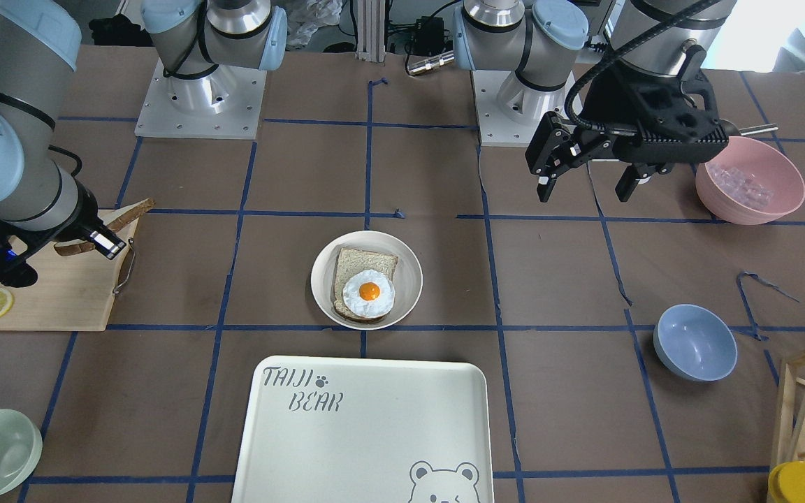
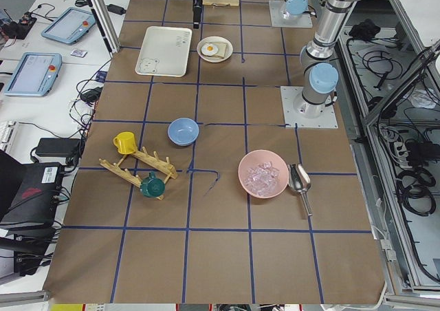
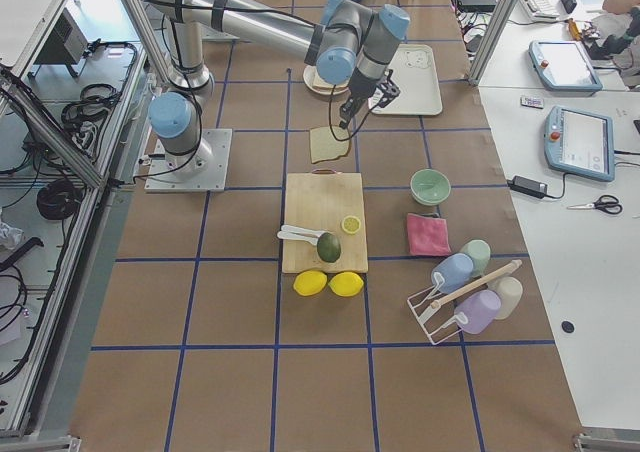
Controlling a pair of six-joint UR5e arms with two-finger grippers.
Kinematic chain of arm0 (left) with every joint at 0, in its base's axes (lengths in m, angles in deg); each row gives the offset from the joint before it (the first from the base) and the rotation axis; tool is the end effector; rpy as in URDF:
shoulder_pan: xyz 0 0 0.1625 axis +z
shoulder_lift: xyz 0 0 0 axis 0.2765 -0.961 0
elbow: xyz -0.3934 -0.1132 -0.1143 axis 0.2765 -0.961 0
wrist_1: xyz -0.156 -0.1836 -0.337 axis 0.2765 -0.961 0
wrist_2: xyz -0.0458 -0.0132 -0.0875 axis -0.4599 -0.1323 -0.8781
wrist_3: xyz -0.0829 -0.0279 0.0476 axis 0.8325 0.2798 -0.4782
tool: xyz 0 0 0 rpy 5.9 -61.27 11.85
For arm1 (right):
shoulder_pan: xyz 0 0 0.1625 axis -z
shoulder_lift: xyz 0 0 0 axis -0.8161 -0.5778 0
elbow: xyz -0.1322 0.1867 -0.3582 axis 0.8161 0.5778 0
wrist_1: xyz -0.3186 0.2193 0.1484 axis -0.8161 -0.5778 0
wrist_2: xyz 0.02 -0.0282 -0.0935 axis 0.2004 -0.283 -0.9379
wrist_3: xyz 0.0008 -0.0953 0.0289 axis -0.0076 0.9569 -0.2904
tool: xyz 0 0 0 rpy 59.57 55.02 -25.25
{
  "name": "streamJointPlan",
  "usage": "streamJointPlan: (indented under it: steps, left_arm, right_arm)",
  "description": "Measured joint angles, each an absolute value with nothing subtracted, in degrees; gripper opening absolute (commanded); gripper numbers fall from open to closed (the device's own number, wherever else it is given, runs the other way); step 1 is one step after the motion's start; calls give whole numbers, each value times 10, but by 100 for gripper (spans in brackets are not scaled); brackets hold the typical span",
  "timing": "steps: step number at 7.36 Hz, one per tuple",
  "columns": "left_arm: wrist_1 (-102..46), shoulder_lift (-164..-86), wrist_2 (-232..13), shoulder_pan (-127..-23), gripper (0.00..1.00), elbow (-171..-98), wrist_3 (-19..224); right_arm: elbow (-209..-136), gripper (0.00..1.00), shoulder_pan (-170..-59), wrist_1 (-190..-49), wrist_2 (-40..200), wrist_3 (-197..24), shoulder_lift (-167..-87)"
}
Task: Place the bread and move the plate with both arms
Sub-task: 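Carry the bread slice with the right gripper toward the egg plate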
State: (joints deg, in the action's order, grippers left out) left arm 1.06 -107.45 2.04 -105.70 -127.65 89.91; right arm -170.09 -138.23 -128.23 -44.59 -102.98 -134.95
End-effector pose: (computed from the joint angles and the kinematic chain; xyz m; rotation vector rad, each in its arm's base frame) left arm -0.1305 -0.5173 0.5296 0.0620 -3.1297 0.2013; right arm 0.0518 -0.5499 0.3671 -0.9164 -2.7084 -0.3562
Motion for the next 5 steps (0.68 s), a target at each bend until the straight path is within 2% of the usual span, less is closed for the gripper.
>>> streamJointPlan:
  steps: [5]
  left_arm:
    - [11,-1074,21,-1057,100,-1276,899]
  right_arm:
    - [-1692,0,-1530,-1284,-329,-1262,-1335]
